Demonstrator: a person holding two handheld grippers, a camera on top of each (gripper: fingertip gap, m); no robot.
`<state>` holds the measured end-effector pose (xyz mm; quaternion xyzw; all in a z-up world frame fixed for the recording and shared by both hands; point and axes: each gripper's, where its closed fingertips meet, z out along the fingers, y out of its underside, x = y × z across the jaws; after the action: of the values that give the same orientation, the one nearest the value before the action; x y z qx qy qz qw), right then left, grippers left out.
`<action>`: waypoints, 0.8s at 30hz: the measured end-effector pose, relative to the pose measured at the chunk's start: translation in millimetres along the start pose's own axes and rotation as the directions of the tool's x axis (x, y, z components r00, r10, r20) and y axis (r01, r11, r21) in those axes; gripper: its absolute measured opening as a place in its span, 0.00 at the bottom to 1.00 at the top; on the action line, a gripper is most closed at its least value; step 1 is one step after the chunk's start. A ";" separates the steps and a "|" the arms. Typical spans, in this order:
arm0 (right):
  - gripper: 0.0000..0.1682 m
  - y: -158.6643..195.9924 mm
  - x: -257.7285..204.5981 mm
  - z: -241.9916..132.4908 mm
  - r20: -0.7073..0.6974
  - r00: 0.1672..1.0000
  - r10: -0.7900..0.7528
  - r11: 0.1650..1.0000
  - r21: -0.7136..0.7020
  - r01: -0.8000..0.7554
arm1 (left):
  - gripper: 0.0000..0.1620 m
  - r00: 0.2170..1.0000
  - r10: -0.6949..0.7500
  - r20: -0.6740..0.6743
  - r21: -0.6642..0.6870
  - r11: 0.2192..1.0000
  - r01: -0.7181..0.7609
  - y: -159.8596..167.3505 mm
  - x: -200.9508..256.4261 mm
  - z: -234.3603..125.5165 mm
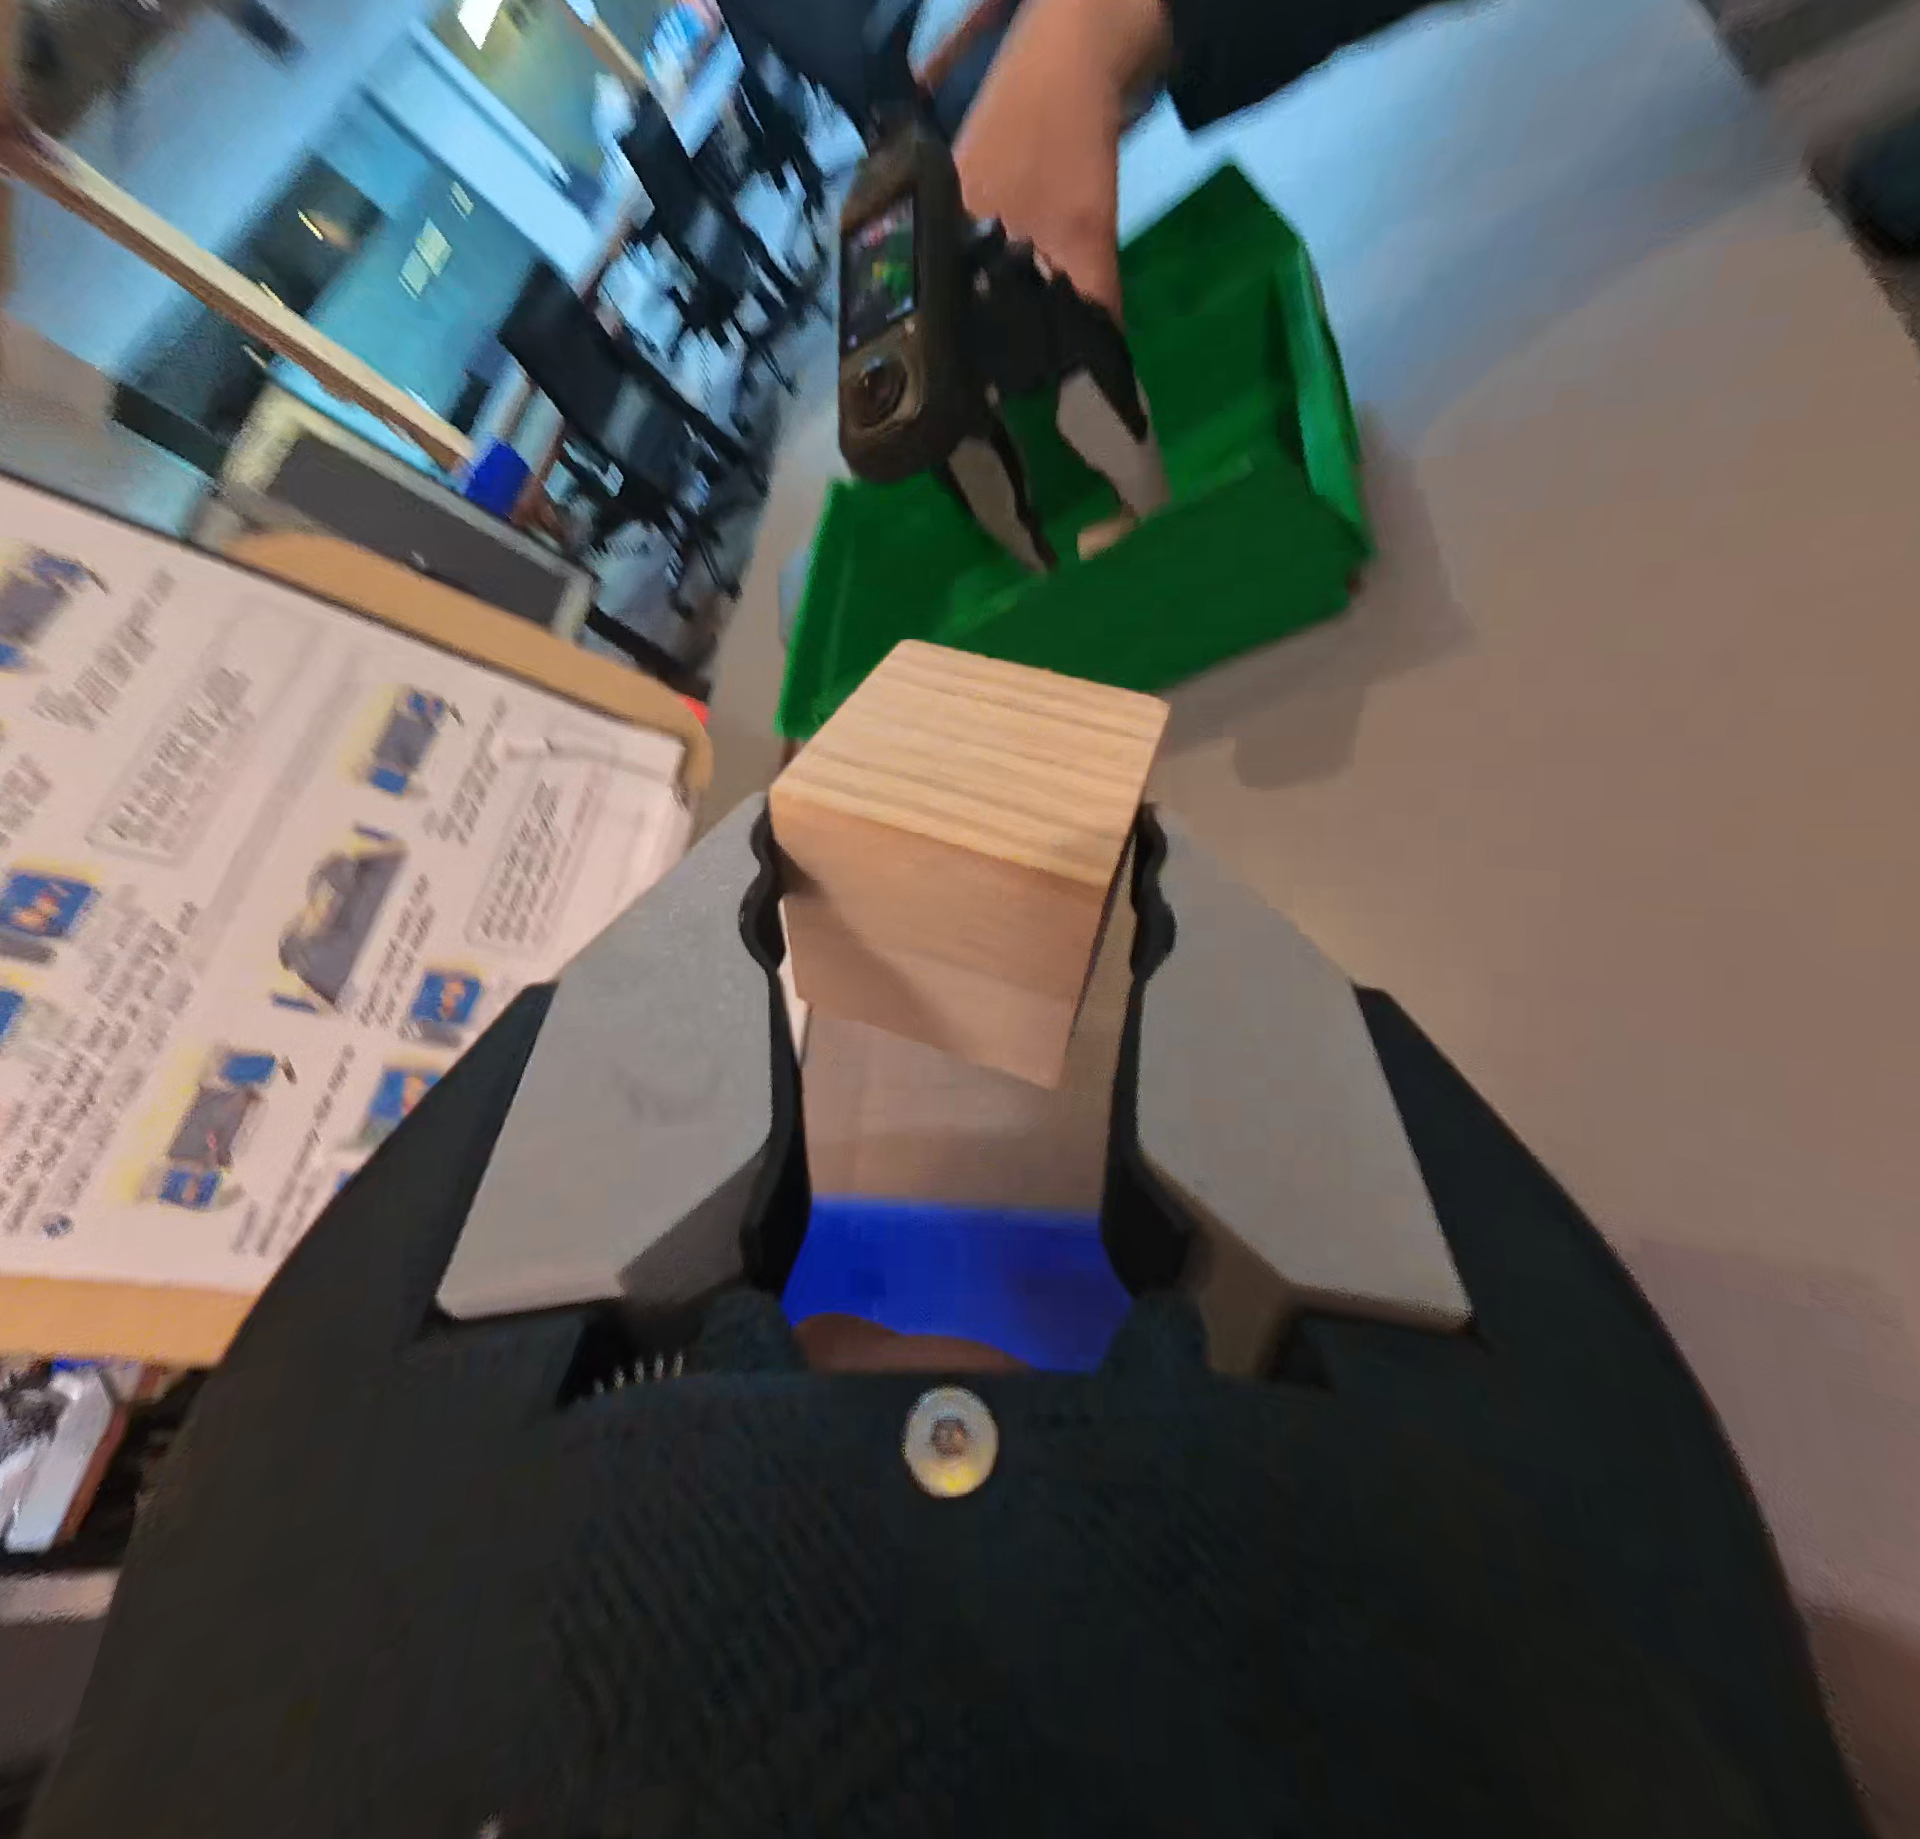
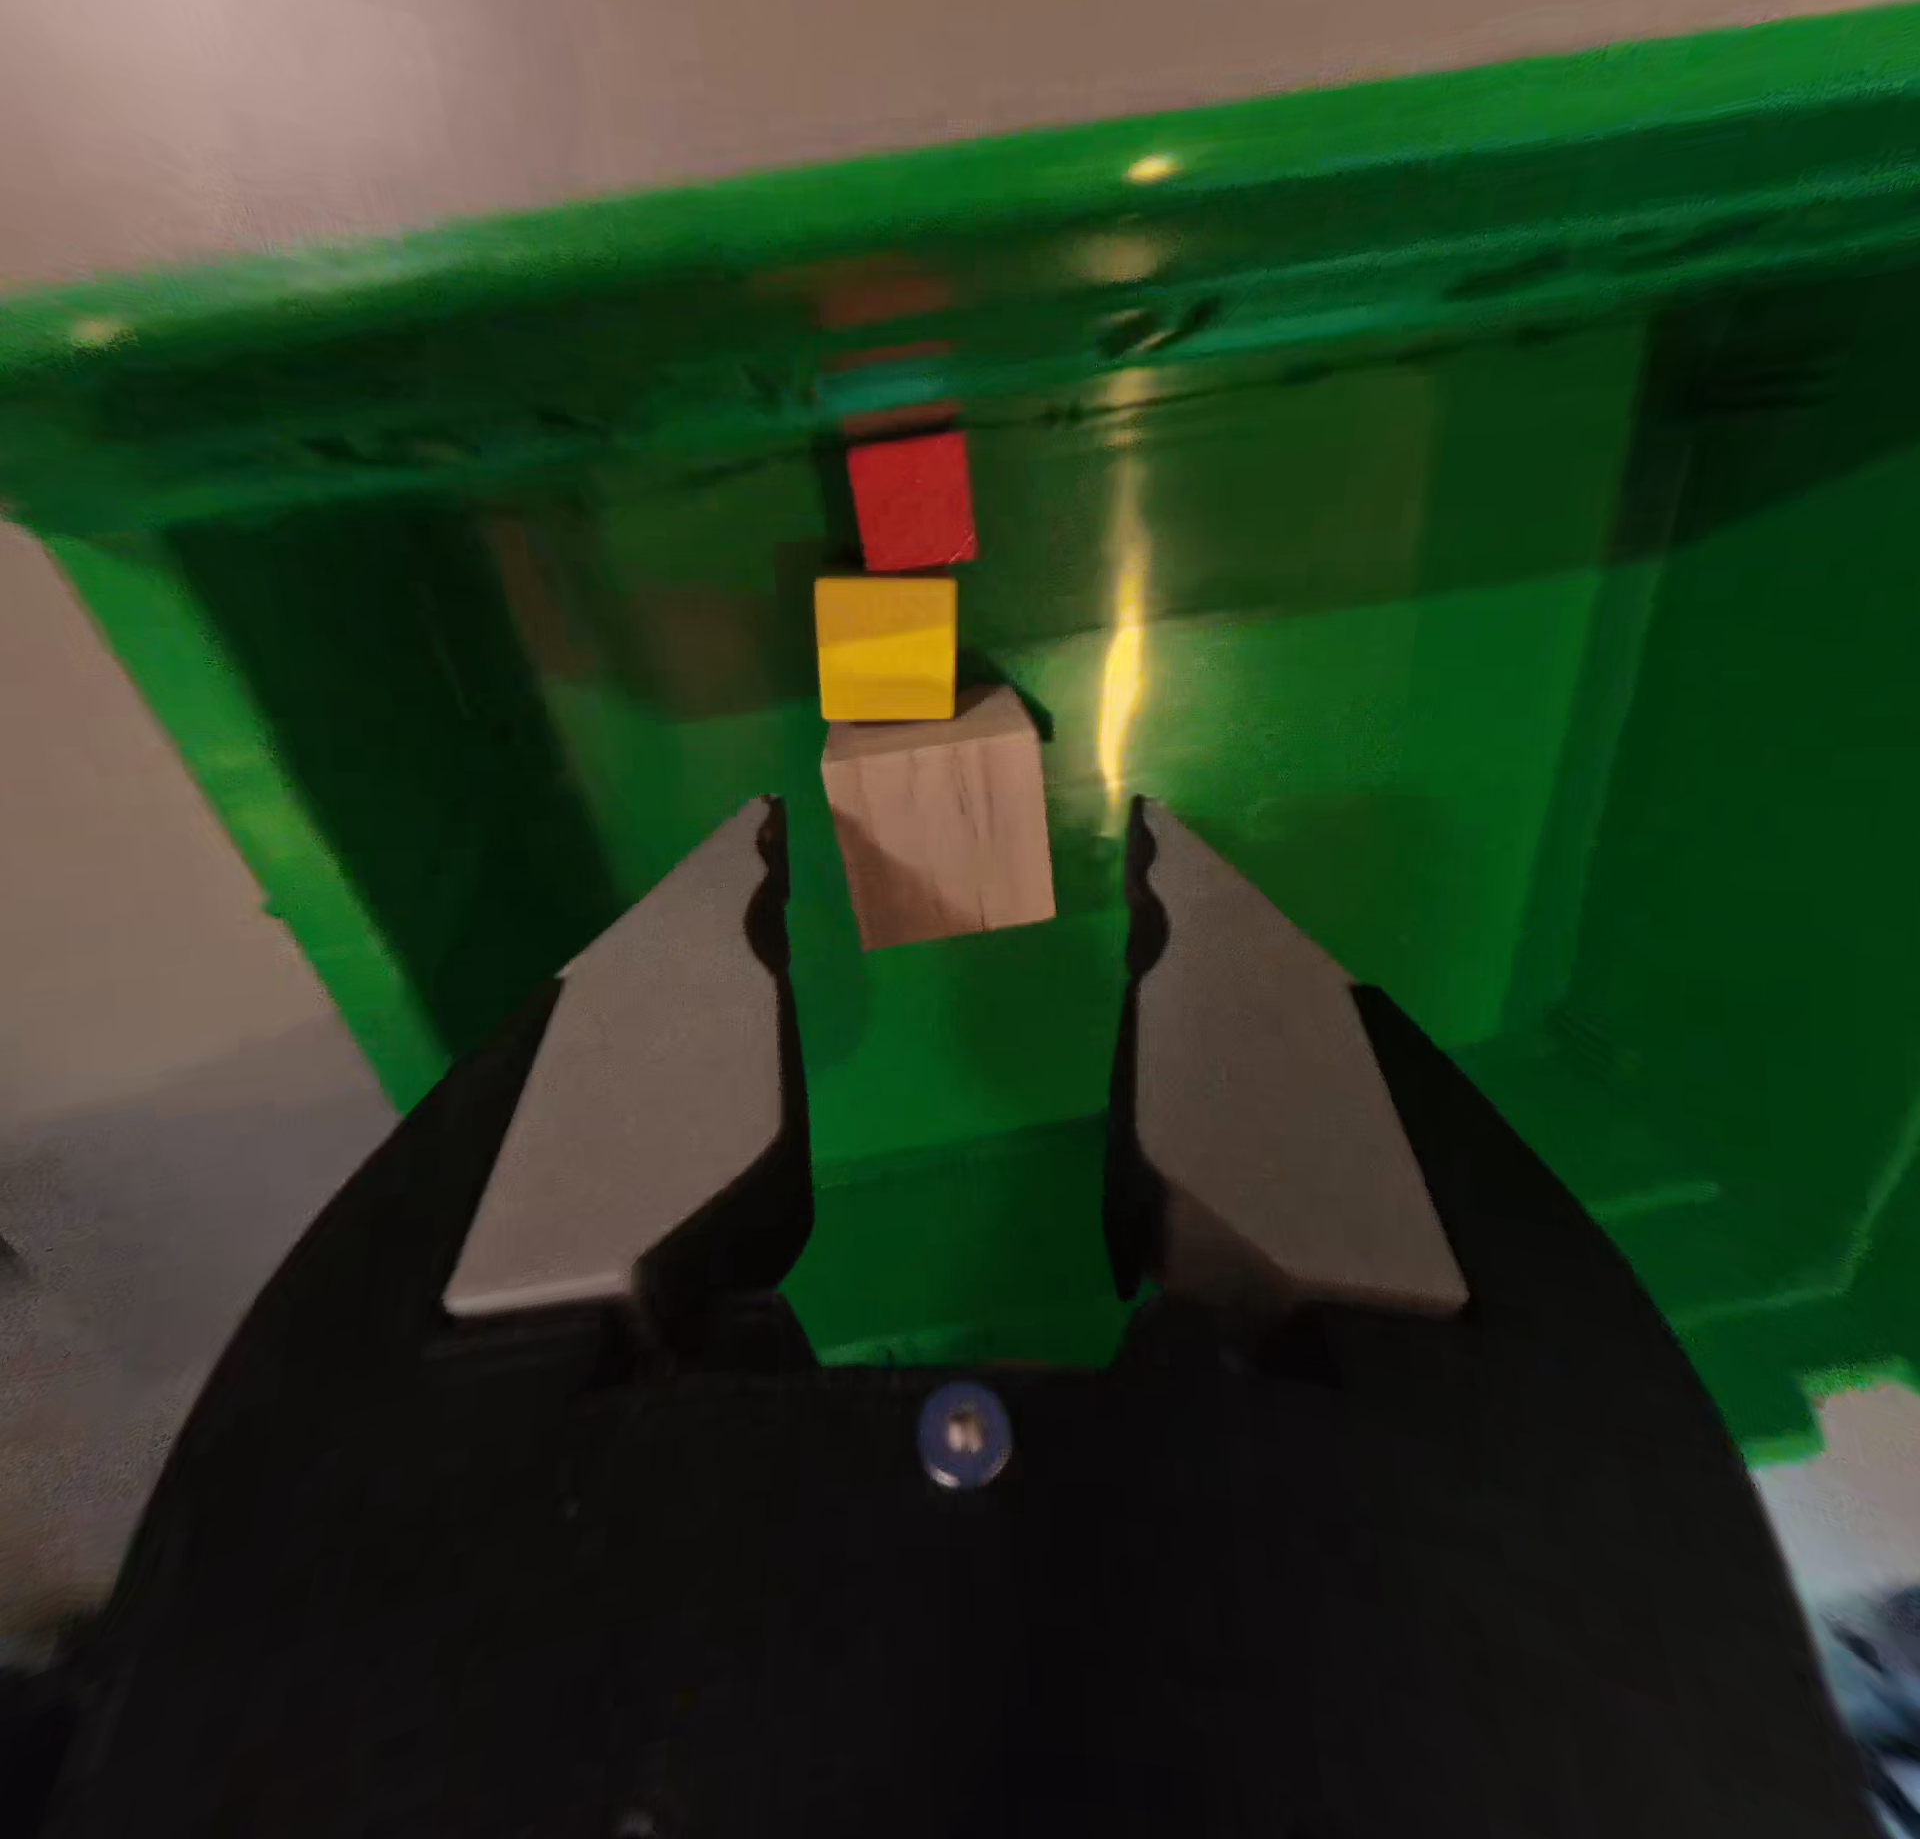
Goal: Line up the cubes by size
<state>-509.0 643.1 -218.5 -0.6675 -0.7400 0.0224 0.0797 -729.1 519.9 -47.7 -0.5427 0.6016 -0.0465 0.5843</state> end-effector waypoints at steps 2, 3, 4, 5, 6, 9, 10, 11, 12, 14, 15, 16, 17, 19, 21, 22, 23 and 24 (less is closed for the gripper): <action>0.48 -19.1 2.3 -31.6 0.014 0.993 0.118 0.963 0.243 -0.118 | 0.41 0.998 0.030 0.056 0.090 0.995 -0.035 -22.9 -2.5 12.3; 0.50 -32.8 -1.3 -51.9 0.070 0.983 0.171 0.904 0.387 -0.184 | 0.41 0.996 0.052 0.079 0.127 0.990 -0.061 -32.9 -1.4 19.6; 0.50 -48.9 -6.6 -74.9 0.145 0.968 0.204 0.811 0.530 -0.250 | 0.40 0.993 0.072 0.089 0.160 0.983 -0.085 -42.1 1.9 27.6; 0.52 -65.1 -16.8 -99.0 0.239 0.952 0.191 0.696 0.650 -0.303 | 0.41 0.992 0.085 0.093 0.191 0.976 -0.101 -51.1 6.2 35.6; 0.58 -81.0 -33.6 -123.3 0.341 0.932 0.124 0.576 0.740 -0.347 | 0.40 0.991 0.094 0.094 0.222 0.969 -0.113 -59.7 10.7 43.8; 0.65 -110.7 -80.9 -167.8 0.505 0.856 -0.107 0.360 0.823 -0.440 | 0.40 0.990 0.107 0.095 0.281 0.951 -0.130 -79.6 21.4 67.8; 0.65 -118.5 -90.1 -169.1 0.516 0.846 -0.132 0.343 0.825 -0.449 | 0.40 0.988 0.110 0.110 0.283 0.949 -0.137 -83.5 21.6 75.8; 0.66 -127.1 -94.1 -165.6 0.524 0.843 -0.119 0.339 0.820 -0.462 | 0.40 0.985 0.110 0.131 0.277 0.950 -0.143 -86.0 20.4 83.8; 0.68 -135.1 -98.3 -162.5 0.531 0.840 -0.112 0.336 0.816 -0.471 | 0.40 0.982 0.110 0.153 0.263 0.954 -0.147 -87.4 18.6 91.7; 0.59 -147.5 -97.8 -157.1 0.527 0.847 -0.072 0.314 0.818 -0.482 | 0.40 0.977 0.127 0.169 0.223 0.961 -0.163 -87.2 19.7 107.1; 0.45 -151.2 -96.3 -159.3 0.530 0.845 -0.069 0.282 0.823 -0.494 | 0.40 0.976 0.145 0.160 0.207 0.962 -0.177 -87.0 24.0 113.9; 0.40 -152.4 -95.5 -162.7 0.538 0.840 -0.075 0.250 0.825 -0.506 | 0.40 0.974 0.161 0.162 0.194 0.962 -0.192 -87.3 27.2 119.1; 0.40 -151.2 -93.1 -164.0 0.553 0.830 -0.071 0.230 0.819 -0.526 | 0.40 0.971 0.168 0.172 0.178 0.964 -0.199 -86.9 27.7 122.4; 0.39 -147.3 -89.8 -159.1 0.582 0.813 -0.033 0.242 0.794 -0.558 | 0.40 0.978 0.135 0.161 0.137 0.978 -0.157 -82.6 28.2 126.9; 0.40 -138.5 -82.9 -154.5 0.568 0.822 0.032 0.266 0.788 -0.555 | 0.38 0.973 0.129 0.190 0.074 0.987 -0.145 -75.1 26.4 126.0; 0.39 -130.0 -77.5 -155.6 0.542 0.838 0.059 0.274 0.799 -0.536 | 0.33 0.968 0.126 0.216 0.044 0.989 -0.139 -71.4 24.7 121.0; 0.39 -118.8 -71.2 -156.2 0.511 0.855 0.091 0.293 0.807 -0.513 | 0.30 0.964 0.112 0.242 0.027 0.992 -0.123 -68.5 23.7 112.6; 0.40 -104.9 -63.1 -152.2 0.462 0.875 0.143 0.338 0.809 -0.482 | 0.30 0.964 0.090 0.252 0.009 0.995 -0.096 -64.3 24.6 102.2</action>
<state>-583.7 558.0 -59.3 -0.6332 -0.4644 0.5386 0.3055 -606.9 535.4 -51.4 -0.5091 0.5470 0.0436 0.6631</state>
